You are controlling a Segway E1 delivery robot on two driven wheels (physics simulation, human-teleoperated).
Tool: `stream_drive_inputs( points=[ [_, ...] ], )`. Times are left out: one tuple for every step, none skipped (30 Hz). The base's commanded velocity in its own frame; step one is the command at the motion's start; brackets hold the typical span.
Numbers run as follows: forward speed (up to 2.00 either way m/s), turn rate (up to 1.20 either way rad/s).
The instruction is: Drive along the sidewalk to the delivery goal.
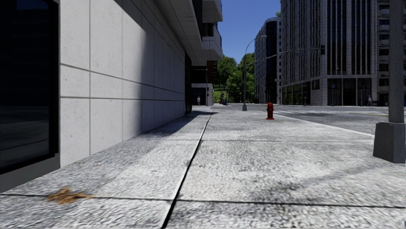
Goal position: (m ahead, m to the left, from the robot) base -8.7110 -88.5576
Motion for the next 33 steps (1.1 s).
stream_drive_inputs(
  points=[
    [2.00,0.00],
    [2.00,0.00],
    [2.00,0.00],
    [2.00,0.00],
    [2.00,0.00],
    [2.00,0.00],
    [2.00,0.00],
    [2.00,0.00],
    [2.00,0.00],
    [2.00,0.00],
    [2.00,0.00],
    [2.00,0.00],
    [2.00,0.00],
    [2.00,0.00],
    [2.00,0.00],
    [2.00,0.00],
    [2.00,0.00],
    [2.00,0.00],
    [2.00,0.00],
    [2.00,0.00],
    [2.00,0.00],
    [2.00,0.00],
    [2.00,0.00],
    [2.00,0.00],
    [2.00,0.00],
    [2.00,0.00],
    [2.00,0.00],
    [2.00,0.00],
    [2.00,0.00],
    [2.00,0.00],
    [2.00,0.00],
    [2.00,0.00],
    [2.00,-0.06]
  ],
)
